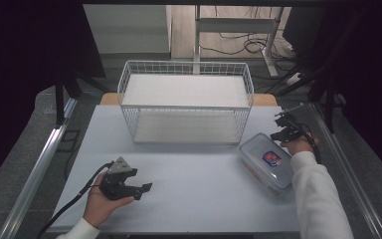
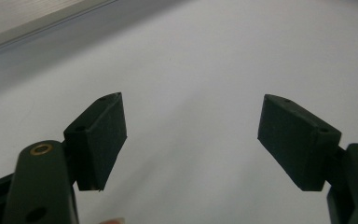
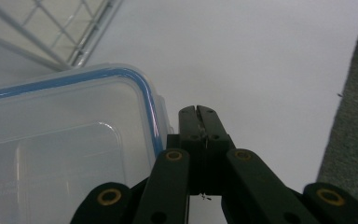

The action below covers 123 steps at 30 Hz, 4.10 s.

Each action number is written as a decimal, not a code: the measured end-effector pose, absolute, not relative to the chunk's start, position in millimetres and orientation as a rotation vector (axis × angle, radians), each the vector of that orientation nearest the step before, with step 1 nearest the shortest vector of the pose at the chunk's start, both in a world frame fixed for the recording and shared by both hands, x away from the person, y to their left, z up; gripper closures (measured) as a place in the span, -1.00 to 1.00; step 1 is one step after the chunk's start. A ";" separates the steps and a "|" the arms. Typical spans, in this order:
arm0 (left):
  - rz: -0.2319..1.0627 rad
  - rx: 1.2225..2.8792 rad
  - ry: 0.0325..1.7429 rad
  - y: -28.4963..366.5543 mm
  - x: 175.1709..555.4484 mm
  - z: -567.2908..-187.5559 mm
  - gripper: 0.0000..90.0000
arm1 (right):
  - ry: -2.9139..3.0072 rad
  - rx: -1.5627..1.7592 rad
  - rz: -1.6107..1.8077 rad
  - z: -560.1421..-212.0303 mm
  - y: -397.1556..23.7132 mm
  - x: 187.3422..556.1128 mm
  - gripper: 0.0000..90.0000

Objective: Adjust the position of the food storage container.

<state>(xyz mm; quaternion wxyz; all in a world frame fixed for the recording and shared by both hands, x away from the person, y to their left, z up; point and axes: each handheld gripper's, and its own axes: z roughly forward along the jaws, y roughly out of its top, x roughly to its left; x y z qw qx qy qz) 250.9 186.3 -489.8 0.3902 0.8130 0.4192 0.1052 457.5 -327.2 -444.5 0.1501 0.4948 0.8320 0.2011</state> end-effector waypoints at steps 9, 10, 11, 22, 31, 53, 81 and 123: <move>0.249 2.078 1.066 185.1 251.5 -491.3 -0.49 | 2.479 1.307 0.658 -452.2 -304.1 429.7 0.98; 0.249 2.078 1.066 185.1 251.5 -491.3 -0.49 | 2.479 1.307 0.658 -452.2 -304.1 429.7 0.98; 0.246 2.078 1.066 185.0 251.6 -491.4 -0.49 | 2.503 1.279 0.675 -452.6 -296.0 424.2 0.98; 0.243 2.081 1.057 184.3 251.2 -491.9 -0.48 | 2.643 1.071 0.703 -453.1 -253.3 404.1 0.98; 0.252 2.084 1.055 184.9 250.4 -491.8 -0.48 | 2.637 0.987 0.653 -452.3 -241.9 397.1 0.98; 0.230 2.053 1.060 187.7 250.4 -490.5 -0.47 | 2.293 1.436 0.665 -453.2 -371.9 313.3 0.97; 0.244 2.064 1.041 183.4 245.5 -491.3 -0.47 | 2.483 1.269 0.663 -471.9 -293.8 319.9 0.97; 0.303 2.043 1.081 185.7 244.7 -492.2 -0.51 | 2.481 0.955 0.938 -460.5 -240.0 303.4 0.95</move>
